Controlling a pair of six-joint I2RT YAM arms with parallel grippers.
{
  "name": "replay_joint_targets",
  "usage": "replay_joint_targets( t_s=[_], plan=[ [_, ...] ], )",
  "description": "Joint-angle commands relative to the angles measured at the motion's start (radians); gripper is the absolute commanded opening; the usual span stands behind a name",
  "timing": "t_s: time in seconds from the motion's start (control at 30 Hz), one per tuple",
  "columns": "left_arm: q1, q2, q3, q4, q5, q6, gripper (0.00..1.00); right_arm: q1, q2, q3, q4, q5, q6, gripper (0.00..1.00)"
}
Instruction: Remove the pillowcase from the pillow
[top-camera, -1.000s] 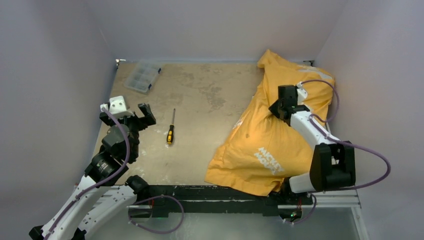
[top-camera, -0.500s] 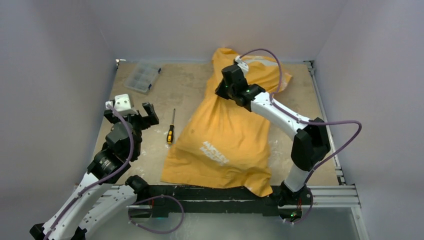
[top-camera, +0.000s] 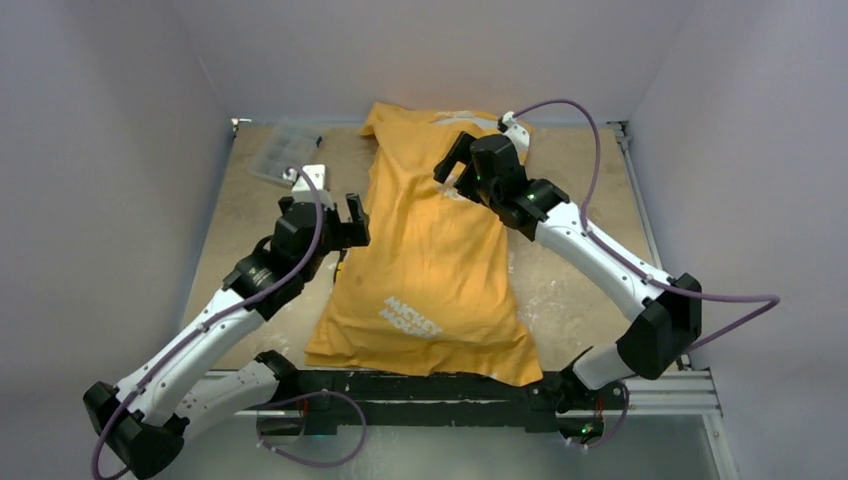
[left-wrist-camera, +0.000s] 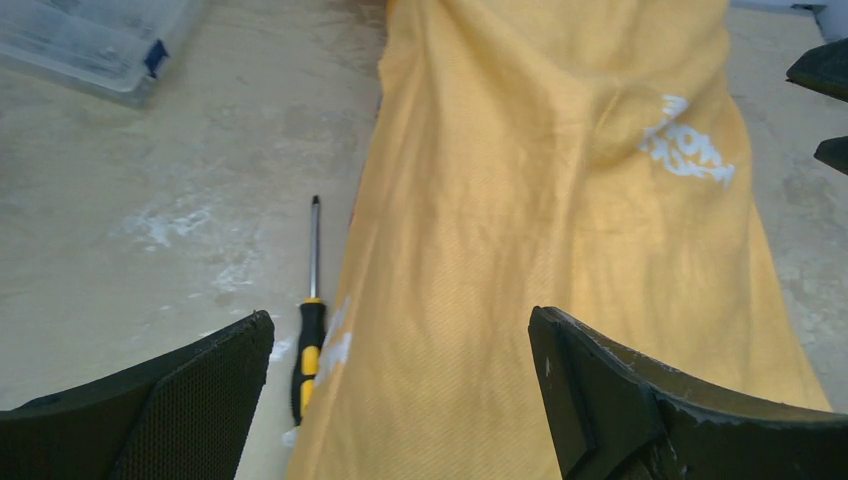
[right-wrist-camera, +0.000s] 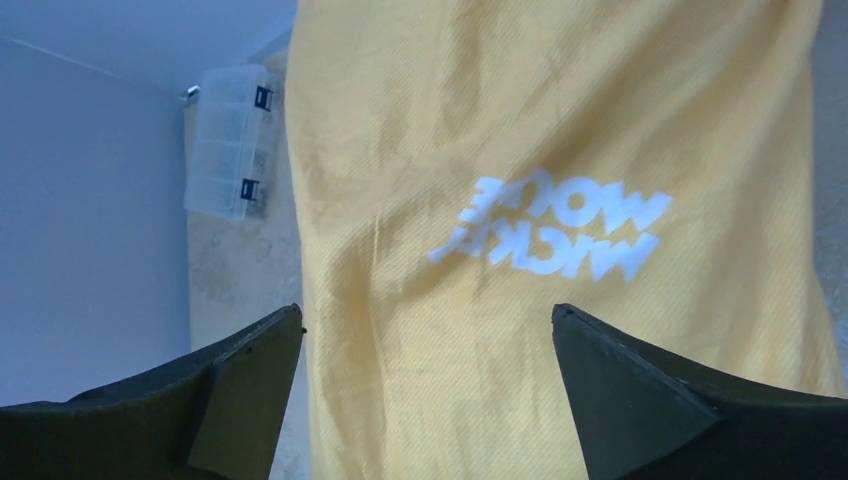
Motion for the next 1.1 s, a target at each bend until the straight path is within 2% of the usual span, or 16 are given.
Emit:
replay_joint_targets(
  t_s=[0.0,0.13,0.33,0.43,0.57,0.63,0.7,0.77,0.8,0.87,0.93,0.97,1.0,1.03,1.07],
  plan=[
    [0.006,0.129,0.086,0.126,0.134,-0.105,0.99,-0.004,-0.042,-0.020,-0.052,0.076,0.056,0.99],
    [0.028,0.350,0.223,0.155,0.175,-0.102,0.99,-0.005,-0.106,-0.130,-0.059,0.011,0.102,0.99],
    [0.204,0.696,0.444,0.251,0.385,-0.153,0.99,0.001,-0.207,-0.310,-0.083,-0.059,0.129,0.99],
    [0.264,0.910,0.620,0.240,0.478,-0.167,0.99,0.006,-0.259,-0.386,-0.086,-0.140,0.111,0.99],
    [0.276,1.204,0.891,0.133,0.605,-0.130,0.99,0.026,-0.299,-0.464,-0.100,-0.224,0.064,0.99],
    [0.276,1.280,0.923,0.133,0.683,-0.136,0.99,0.028,-0.294,-0.506,-0.089,-0.259,0.027,0.99],
    [0.274,1.314,0.892,0.172,0.740,-0.161,0.98,0.030,-0.274,-0.551,-0.050,-0.280,0.017,0.99],
    [0.274,1.319,0.831,0.220,0.776,-0.180,0.91,0.032,-0.243,-0.600,0.039,-0.328,0.000,0.99],
    [0.274,1.314,0.805,0.245,0.792,-0.186,0.85,0.032,-0.226,-0.624,0.087,-0.344,-0.001,0.95],
    [0.274,1.296,0.764,0.280,0.820,-0.189,0.63,0.030,-0.181,-0.668,0.176,-0.408,0.015,0.74],
    [0.274,1.271,0.754,0.293,0.836,-0.183,0.34,0.028,-0.125,-0.678,0.216,-0.387,0.052,0.36],
    [0.276,1.253,0.760,0.288,0.838,-0.176,0.21,0.025,-0.099,-0.662,0.205,-0.353,0.075,0.10],
    [0.276,1.233,0.771,0.281,0.836,-0.167,0.08,0.022,-0.073,-0.632,0.178,-0.313,0.098,0.00],
    [0.276,1.205,0.786,0.267,0.827,-0.159,0.00,0.020,-0.056,-0.577,0.145,-0.265,0.114,0.00],
    [0.276,1.174,0.806,0.256,0.817,-0.150,0.00,0.017,-0.047,-0.532,0.107,-0.206,0.129,0.00]
  ],
)
